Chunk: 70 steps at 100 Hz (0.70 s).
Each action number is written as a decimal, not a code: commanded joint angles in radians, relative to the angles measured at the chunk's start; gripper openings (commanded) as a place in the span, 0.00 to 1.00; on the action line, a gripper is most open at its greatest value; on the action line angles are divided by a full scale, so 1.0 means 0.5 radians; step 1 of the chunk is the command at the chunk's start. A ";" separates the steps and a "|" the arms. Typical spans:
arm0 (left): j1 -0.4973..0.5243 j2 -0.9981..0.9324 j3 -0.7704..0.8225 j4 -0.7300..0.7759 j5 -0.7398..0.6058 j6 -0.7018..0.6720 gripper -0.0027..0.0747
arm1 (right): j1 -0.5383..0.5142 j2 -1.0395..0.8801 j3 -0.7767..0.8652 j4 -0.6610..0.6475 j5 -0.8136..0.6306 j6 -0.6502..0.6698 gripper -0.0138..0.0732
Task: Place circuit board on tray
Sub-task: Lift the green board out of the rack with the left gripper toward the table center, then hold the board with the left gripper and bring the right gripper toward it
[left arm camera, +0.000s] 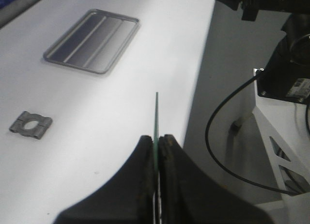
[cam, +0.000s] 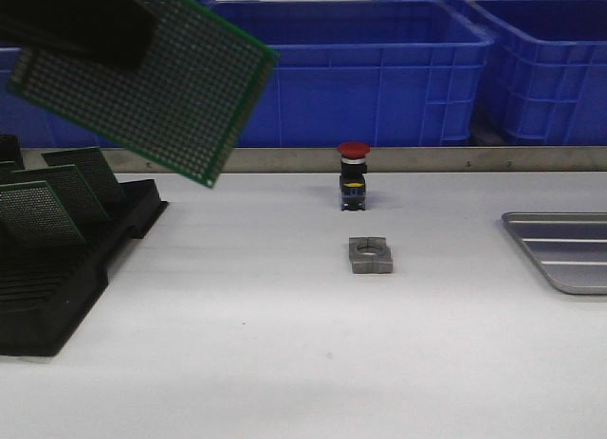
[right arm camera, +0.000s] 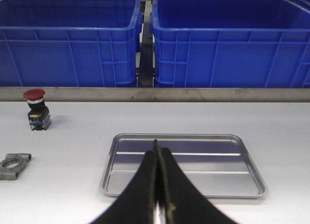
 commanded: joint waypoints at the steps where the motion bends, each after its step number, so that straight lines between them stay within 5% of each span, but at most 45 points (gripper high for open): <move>1: -0.079 0.058 -0.050 -0.157 0.012 -0.014 0.01 | -0.010 -0.054 -0.024 -0.012 -0.275 -0.007 0.09; 29: -0.261 0.308 -0.050 -0.202 0.012 -0.014 0.01 | -0.010 -0.054 -0.156 0.042 -0.154 -0.006 0.09; 70: -0.271 0.340 -0.050 -0.207 0.012 -0.014 0.01 | -0.010 0.269 -0.717 0.222 0.850 -0.008 0.09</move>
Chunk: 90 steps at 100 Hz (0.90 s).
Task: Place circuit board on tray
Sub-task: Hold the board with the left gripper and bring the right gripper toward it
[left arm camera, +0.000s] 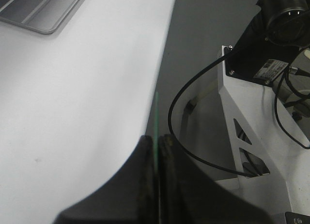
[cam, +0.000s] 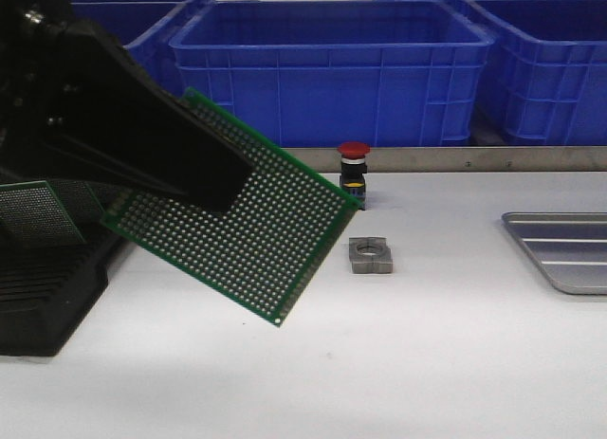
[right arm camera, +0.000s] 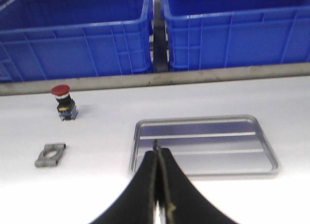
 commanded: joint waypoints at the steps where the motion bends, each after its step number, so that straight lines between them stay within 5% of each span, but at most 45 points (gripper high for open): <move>1: -0.023 -0.039 -0.050 -0.143 0.056 -0.014 0.01 | -0.010 0.176 -0.168 0.021 0.069 -0.008 0.09; 22: -0.023 -0.039 -0.050 -0.143 0.056 -0.014 0.01 | -0.010 0.563 -0.387 0.040 0.311 -0.058 0.19; 45: -0.023 -0.039 -0.050 -0.143 0.056 -0.014 0.01 | -0.006 0.941 -0.610 0.372 0.412 -0.373 0.75; 69: -0.023 -0.039 -0.050 -0.143 0.056 -0.014 0.01 | -0.003 1.201 -0.775 1.154 0.537 -1.086 0.75; 90: -0.023 -0.039 -0.050 -0.143 0.060 -0.014 0.01 | 0.165 1.414 -0.808 1.751 0.728 -2.204 0.75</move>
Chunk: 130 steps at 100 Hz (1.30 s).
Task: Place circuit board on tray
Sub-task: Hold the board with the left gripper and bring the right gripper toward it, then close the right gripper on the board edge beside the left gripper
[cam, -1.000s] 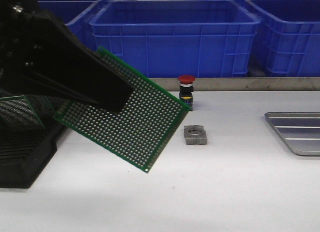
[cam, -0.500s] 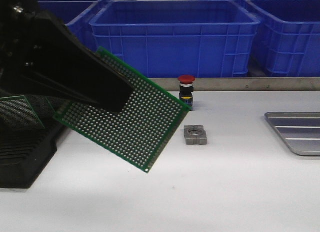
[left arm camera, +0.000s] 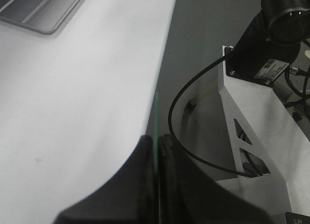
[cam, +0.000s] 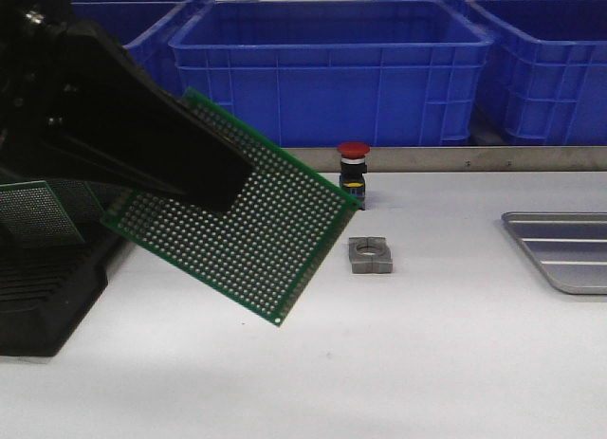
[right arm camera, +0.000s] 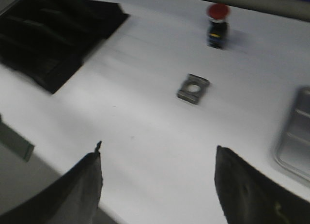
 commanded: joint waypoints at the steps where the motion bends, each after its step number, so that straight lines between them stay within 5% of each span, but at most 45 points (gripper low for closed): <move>1: -0.023 -0.039 -0.050 -0.142 0.063 -0.010 0.01 | 0.104 0.101 -0.070 0.338 0.023 -0.535 0.75; 29: -0.023 -0.039 -0.050 -0.142 0.082 -0.010 0.01 | 0.481 0.422 -0.070 0.616 0.024 -1.111 0.75; 74: -0.023 -0.039 -0.050 -0.142 0.129 -0.010 0.01 | 0.943 0.939 -0.071 0.845 -0.047 -1.320 0.75; 107: -0.023 -0.039 -0.050 -0.142 0.129 -0.010 0.01 | 1.032 1.145 -0.173 1.121 -0.089 -1.469 0.74; 114: -0.023 -0.039 -0.050 -0.142 0.129 -0.010 0.01 | 1.032 1.163 -0.195 1.122 -0.051 -1.469 0.67; 130: -0.023 -0.039 -0.050 -0.142 0.129 -0.010 0.01 | 1.032 1.165 -0.196 1.122 0.024 -1.469 0.33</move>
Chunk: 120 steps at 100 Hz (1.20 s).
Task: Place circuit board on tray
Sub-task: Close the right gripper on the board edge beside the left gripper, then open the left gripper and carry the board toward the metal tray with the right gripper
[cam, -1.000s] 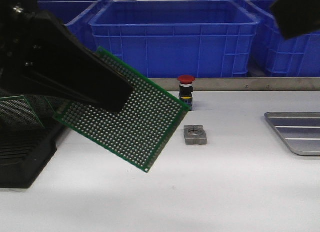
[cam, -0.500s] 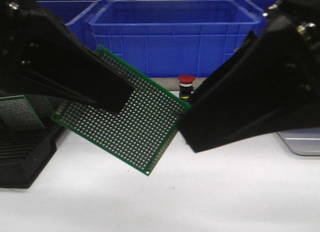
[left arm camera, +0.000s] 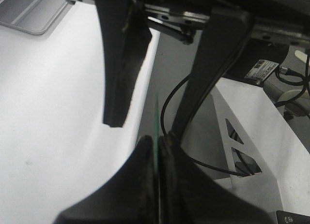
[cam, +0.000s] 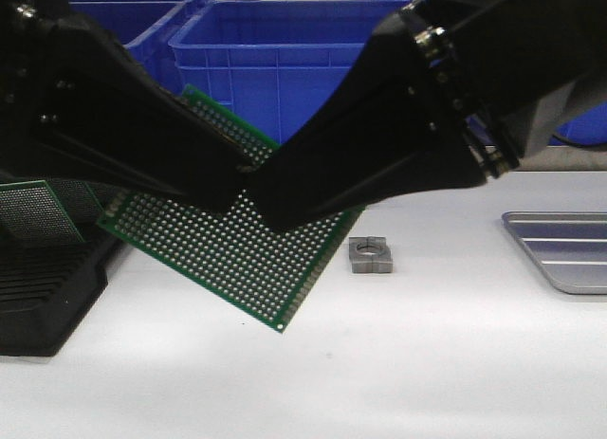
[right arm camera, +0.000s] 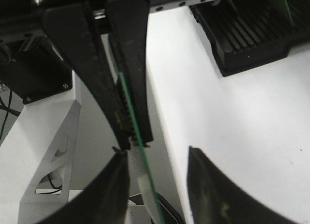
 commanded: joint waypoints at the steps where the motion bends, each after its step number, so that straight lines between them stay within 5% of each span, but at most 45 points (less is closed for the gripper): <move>1: -0.023 -0.039 -0.050 -0.138 0.078 -0.009 0.01 | -0.001 -0.040 -0.059 0.105 0.107 -0.022 0.30; 16: -0.023 -0.039 -0.050 -0.138 0.082 -0.009 0.06 | -0.001 -0.040 -0.059 0.105 0.121 -0.022 0.09; 38: -0.023 -0.039 -0.050 -0.178 0.104 -0.009 0.63 | -0.003 -0.040 -0.059 0.105 0.126 -0.022 0.08; 47: -0.019 -0.039 -0.053 -0.163 0.082 -0.009 0.76 | -0.003 -0.040 -0.059 0.102 0.142 -0.022 0.08; 80: 0.188 -0.111 -0.065 -0.107 -0.279 -0.009 0.77 | -0.158 -0.041 -0.059 -0.110 0.088 0.270 0.08; 101: 0.381 -0.164 -0.117 -0.107 -0.295 -0.009 0.77 | -0.556 -0.041 -0.059 -0.195 0.015 0.669 0.08; 120: 0.385 -0.164 -0.121 -0.107 -0.266 -0.009 0.77 | -0.969 -0.041 -0.059 -0.195 -0.146 0.752 0.08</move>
